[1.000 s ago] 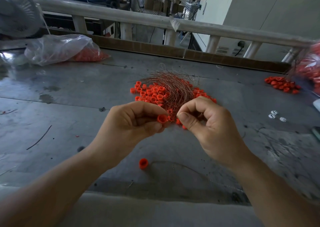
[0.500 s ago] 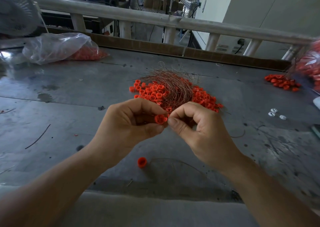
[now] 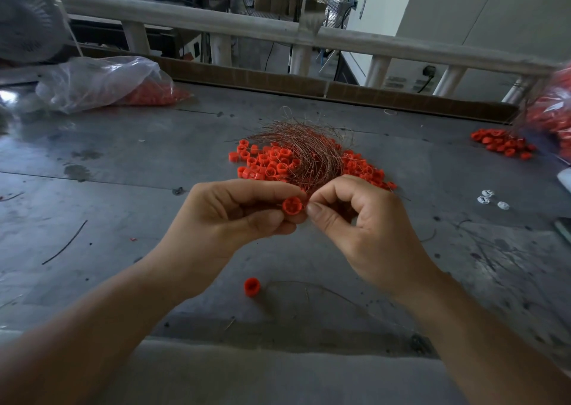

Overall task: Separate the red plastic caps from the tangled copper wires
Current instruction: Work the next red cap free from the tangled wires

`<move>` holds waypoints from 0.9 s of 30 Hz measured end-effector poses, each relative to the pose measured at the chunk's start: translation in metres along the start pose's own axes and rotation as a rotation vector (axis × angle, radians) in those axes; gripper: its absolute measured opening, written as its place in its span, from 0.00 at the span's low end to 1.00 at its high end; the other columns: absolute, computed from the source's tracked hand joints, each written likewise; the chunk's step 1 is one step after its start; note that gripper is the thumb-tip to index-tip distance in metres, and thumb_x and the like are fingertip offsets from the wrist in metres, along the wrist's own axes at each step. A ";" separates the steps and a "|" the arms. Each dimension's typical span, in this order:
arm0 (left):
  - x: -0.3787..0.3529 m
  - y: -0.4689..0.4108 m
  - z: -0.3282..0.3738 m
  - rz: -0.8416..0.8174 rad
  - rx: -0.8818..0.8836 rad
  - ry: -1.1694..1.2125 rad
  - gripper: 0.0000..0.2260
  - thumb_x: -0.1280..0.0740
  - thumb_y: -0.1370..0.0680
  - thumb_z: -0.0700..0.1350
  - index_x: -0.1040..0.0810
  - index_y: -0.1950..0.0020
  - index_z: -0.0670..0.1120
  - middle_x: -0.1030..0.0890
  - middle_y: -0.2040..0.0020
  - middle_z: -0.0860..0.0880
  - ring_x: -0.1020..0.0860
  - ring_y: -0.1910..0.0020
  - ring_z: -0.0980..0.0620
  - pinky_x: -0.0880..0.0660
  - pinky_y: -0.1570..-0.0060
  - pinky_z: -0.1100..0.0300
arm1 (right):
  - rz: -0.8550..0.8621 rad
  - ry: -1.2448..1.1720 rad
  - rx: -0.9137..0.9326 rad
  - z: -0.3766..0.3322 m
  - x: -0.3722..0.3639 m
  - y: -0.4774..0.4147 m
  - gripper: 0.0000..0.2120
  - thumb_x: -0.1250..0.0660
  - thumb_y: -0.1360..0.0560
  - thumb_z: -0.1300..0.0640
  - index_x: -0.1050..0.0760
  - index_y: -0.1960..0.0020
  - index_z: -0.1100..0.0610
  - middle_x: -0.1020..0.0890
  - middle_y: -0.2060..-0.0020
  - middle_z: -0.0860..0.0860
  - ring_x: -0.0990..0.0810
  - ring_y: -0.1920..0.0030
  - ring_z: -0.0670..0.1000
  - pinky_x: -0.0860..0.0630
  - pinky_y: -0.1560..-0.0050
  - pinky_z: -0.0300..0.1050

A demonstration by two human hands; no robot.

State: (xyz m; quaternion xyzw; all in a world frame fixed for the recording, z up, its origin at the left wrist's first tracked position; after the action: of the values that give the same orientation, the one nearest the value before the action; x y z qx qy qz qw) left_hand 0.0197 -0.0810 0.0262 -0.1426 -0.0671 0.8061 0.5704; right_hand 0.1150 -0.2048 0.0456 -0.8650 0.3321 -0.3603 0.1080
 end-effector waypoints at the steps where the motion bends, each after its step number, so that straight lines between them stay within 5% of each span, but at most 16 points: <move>1: 0.000 0.000 0.000 -0.003 0.007 0.007 0.14 0.30 0.35 0.37 0.18 0.50 0.45 0.15 0.57 0.45 0.17 0.57 0.50 0.22 0.58 0.64 | 0.004 0.001 -0.006 0.000 0.001 0.000 0.11 0.32 0.27 0.62 0.27 0.64 0.48 0.24 0.67 0.45 0.26 0.64 0.43 0.30 0.63 0.32; 18: 0.002 -0.002 -0.003 -0.019 0.066 0.123 0.12 0.30 0.38 0.40 0.16 0.56 0.44 0.15 0.59 0.44 0.17 0.59 0.51 0.22 0.61 0.65 | -0.033 -0.030 -0.001 -0.001 0.002 0.000 0.06 0.35 0.28 0.59 0.24 0.60 0.48 0.23 0.65 0.45 0.25 0.61 0.43 0.29 0.60 0.33; 27: 0.004 -0.002 -0.003 -0.146 0.095 0.275 0.09 0.30 0.37 0.38 0.16 0.58 0.45 0.16 0.58 0.45 0.17 0.59 0.52 0.21 0.61 0.65 | -0.008 -0.206 -0.069 0.007 0.004 0.000 0.08 0.33 0.34 0.58 0.30 0.62 0.46 0.24 0.69 0.44 0.26 0.68 0.43 0.28 0.66 0.36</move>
State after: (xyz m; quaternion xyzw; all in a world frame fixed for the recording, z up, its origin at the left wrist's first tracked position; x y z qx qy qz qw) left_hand 0.0209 -0.0769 0.0235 -0.2191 0.0397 0.7376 0.6374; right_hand 0.1216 -0.2077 0.0425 -0.9020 0.3278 -0.2584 0.1102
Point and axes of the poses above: each hand's wrist, its own y-axis away from the middle knuckle, its own x-axis out of the back of the hand, z = x × y, the point moved 3 cm from there along -y, towards the middle knuckle
